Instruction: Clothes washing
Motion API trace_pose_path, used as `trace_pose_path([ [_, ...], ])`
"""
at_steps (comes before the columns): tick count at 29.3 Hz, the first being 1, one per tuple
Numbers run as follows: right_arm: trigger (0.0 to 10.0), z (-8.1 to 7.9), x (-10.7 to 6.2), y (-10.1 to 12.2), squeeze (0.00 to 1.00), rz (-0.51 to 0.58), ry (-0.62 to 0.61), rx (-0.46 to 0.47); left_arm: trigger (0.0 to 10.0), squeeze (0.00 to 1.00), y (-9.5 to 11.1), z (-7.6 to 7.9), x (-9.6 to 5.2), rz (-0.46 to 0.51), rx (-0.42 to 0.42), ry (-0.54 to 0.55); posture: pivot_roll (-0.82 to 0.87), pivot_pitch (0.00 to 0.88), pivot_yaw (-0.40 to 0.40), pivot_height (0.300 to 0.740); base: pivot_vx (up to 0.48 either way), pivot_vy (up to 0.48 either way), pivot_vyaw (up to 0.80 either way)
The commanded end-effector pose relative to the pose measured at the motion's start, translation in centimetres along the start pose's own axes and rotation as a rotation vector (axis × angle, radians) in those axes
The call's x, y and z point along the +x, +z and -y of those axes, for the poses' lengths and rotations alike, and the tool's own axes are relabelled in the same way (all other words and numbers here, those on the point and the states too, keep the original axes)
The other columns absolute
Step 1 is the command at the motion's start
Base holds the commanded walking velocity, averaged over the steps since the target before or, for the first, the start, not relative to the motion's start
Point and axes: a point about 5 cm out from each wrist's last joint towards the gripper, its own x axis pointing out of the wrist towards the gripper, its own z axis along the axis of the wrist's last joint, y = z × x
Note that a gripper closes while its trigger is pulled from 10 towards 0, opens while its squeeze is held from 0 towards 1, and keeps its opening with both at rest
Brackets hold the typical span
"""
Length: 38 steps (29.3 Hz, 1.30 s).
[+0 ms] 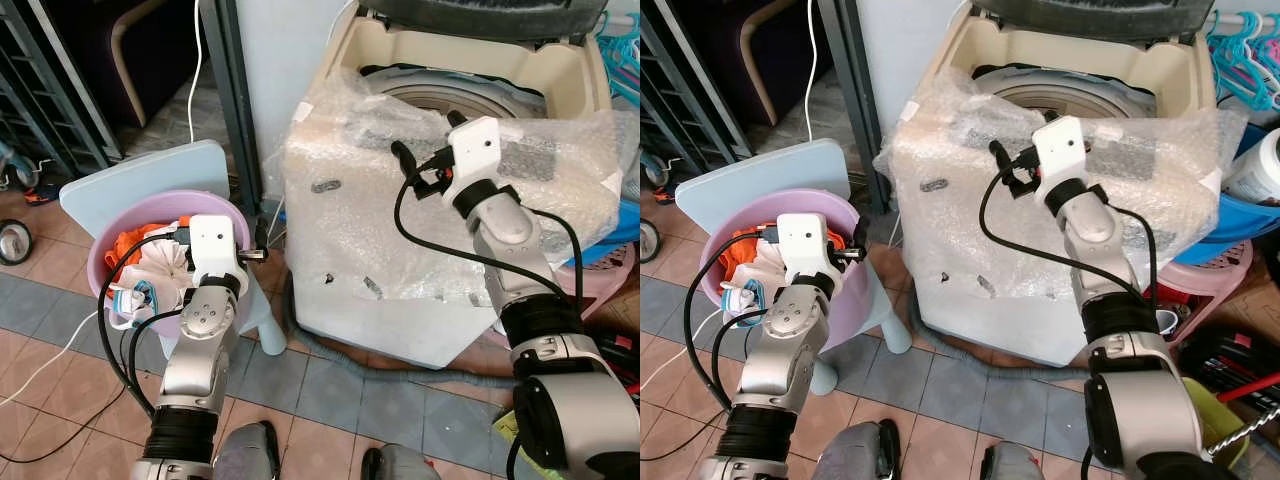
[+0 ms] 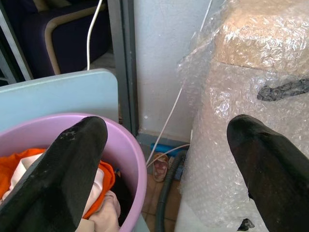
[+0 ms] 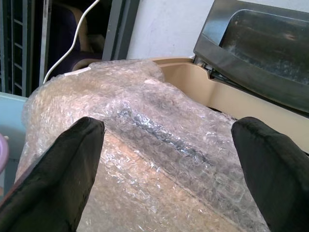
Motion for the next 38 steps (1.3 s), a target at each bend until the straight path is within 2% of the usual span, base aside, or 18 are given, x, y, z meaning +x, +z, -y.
trace_pose_path([
  [1, 10.0, -0.5, -0.4, 1.1, 1.0, 0.047, -0.026, 0.016, 10.0, 0.0, 0.2, -0.3, -0.2, 0.012, -0.004, 0.013, -0.04, 0.062, 0.051, 0.74, 0.0, 0.0, 0.0],
  [4, 10.0, -0.9, -1.6, 0.7, 1.0, 0.04, -0.047, 0.083, 10.0, 0.0, 0.9, -0.1, -0.6, 0.042, -0.019, 0.007, -0.04, 0.073, 0.053, 0.74, 0.0, 0.0, 0.0],
  [6, 10.0, -0.8, -2.7, 0.4, 1.0, 0.036, -0.075, 0.061, 10.0, 0.0, 1.1, -0.1, -0.8, 0.054, -0.025, 0.003, -0.04, 0.078, 0.054, 0.74, 0.0, 0.0, 0.0],
  [7, 10.0, -0.7, -3.1, 0.1, 0.64, 0.025, -0.105, 0.064, 10.0, 0.0, 1.1, -0.1, -0.8, 0.051, -0.025, 0.006, -0.04, 0.079, 0.054, 0.74, 0.0, 0.0, 0.0],
  [8, 10.0, -0.6, -3.5, -0.3, 0.0, 0.011, -0.133, 0.072, 10.0, 0.0, 1.0, -0.2, -0.8, 0.046, -0.027, 0.01, -0.04, 0.081, 0.053, 0.74, 0.0, 0.0, 0.0],
  [10, 10.0, -0.6, -4.6, -1.0, 0.0, -0.049, -0.197, 0.09, 10.0, 0.0, 0.7, -0.2, -0.8, 0.035, -0.028, 0.016, -0.04, 0.084, 0.053, 0.74, 0.0, 0.0, 0.0],
  [12, 10.0, -1.4, -6.7, -2.3, 0.0, -0.138, -0.253, 0.185, 10.0, 0.0, 0.2, -0.6, -1.6, 0.018, -0.011, 0.015, -0.04, 0.09, 0.053, 0.74, 0.0, 0.0, 0.0],
  [20, 10.0, -3.2, -9.4, -4.3, 0.0, -0.253, -0.247, 0.225, 10.0, 0.0, -0.5, -1.9, -2.7, 0.0, 0.005, 0.024, -0.03, 0.096, 0.046, 0.74, 0.0, 0.0, 0.0],
  [23, 10.0, -3.7, -10.7, -6.4, 0.0, -0.386, -0.306, 0.357, 10.0, 0.0, -0.4, -1.6, -2.8, 0.004, -0.002, 0.024, -0.02, 0.097, 0.041, 0.74, 0.0, 0.0, 0.0],
  [24, 10.0, -3.9, -11.1, -6.9, 0.0, -0.413, -0.295, 0.344, 10.0, 0.0, -0.4, -1.4, -2.7, 0.0, -0.014, 0.016, -0.02, 0.098, 0.041, 0.74, 0.0, 0.0, 0.0],
  [27, 10.0, -3.8, -11.5, -7.4, 0.0, -0.453, -0.324, 0.296, 10.0, 0.0, -0.5, -1.4, -2.7, -0.001, -0.002, 0.013, -0.02, 0.098, 0.043, 0.74, 0.0, 0.0, 0.0],
  [28, 10.0, -3.5, -11.4, -7.4, 0.0, -0.475, -0.347, 0.181, 10.0, 0.0, -0.6, -1.4, -2.8, -0.004, 0.004, 0.015, -0.03, 0.098, 0.046, 0.74, 0.0, 0.0, 0.0],
  [29, 10.0, -3.5, -11.4, -7.4, 0.0, -0.476, -0.347, 0.148, 10.0, 0.0, -0.7, -1.5, -2.8, -0.006, 0.004, 0.016, -0.03, 0.098, 0.046, 0.74, 0.0, 0.0, 0.0],
  [30, 10.0, -3.7, -11.2, -7.4, 0.0, -0.467, -0.328, 0.162, 10.0, 0.0, -0.7, -1.5, -2.8, -0.008, 0.003, 0.016, -0.03, 0.097, 0.047, 0.74, 0.0, 0.0, 0.0],
  [31, 10.0, -4.1, -10.9, -7.1, 0.0, -0.442, -0.304, 0.242, 10.0, 0.0, -0.8, -1.4, -2.9, -0.015, 0.002, 0.015, -0.03, 0.097, 0.049, 0.74, 0.0, 0.0, 0.0],
  [33, 10.0, -4.5, -10.3, -6.7, 0.0, -0.431, -0.351, 0.313, 10.0, 0.0, -1.0, -1.3, -2.9, -0.029, -0.005, 0.017, -0.03, 0.097, 0.049, 0.74, 0.0, 0.0, 0.0],
  [35, 10.0, -4.7, -10.1, -6.6, 0.0, -0.43, -0.346, 0.344, 10.0, 0.0, -1.0, -1.2, -2.8, -0.031, -0.006, 0.016, -0.03, 0.098, 0.049, 0.74, 0.0, 0.0, 0.0],
  [38, 10.0, -5.5, -9.8, -6.4, 0.0, -0.449, -0.265, 0.24, 10.0, 0.0, -1.0, -0.8, -2.7, -0.028, -0.009, 0.008, -0.03, 0.102, 0.05, 0.74, 0.0, 0.0, 0.0],
])
